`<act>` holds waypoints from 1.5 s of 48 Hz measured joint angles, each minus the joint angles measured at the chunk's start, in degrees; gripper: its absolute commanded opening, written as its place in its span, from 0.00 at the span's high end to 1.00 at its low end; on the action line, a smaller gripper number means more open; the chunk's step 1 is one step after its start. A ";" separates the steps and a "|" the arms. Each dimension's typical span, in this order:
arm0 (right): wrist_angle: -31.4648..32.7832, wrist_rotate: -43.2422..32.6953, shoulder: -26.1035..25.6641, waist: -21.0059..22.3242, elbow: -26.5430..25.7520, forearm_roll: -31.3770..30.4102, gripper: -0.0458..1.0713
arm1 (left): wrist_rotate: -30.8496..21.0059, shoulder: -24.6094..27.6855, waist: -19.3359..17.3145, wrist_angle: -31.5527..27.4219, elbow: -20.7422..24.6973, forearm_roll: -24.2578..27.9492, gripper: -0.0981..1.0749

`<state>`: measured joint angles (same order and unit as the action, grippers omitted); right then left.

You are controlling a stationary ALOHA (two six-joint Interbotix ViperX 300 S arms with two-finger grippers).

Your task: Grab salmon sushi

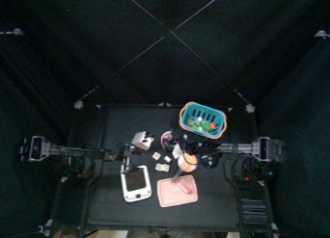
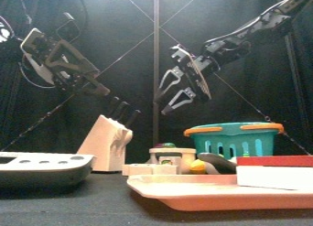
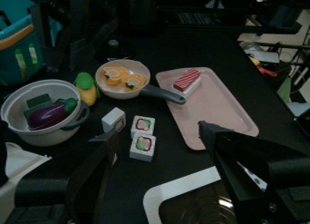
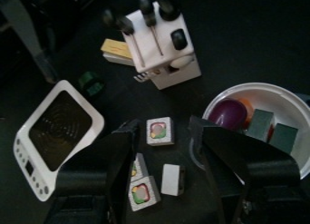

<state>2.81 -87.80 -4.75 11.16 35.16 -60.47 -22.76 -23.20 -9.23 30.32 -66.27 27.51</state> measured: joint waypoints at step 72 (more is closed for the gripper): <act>40.69 -0.70 -6.42 -39.55 6.33 26.54 0.22 | -0.09 0.09 0.53 0.00 -0.62 -0.26 0.04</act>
<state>43.51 -88.51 -11.16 -28.39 41.48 -33.93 -22.85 -23.12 -8.70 30.32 -66.88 27.25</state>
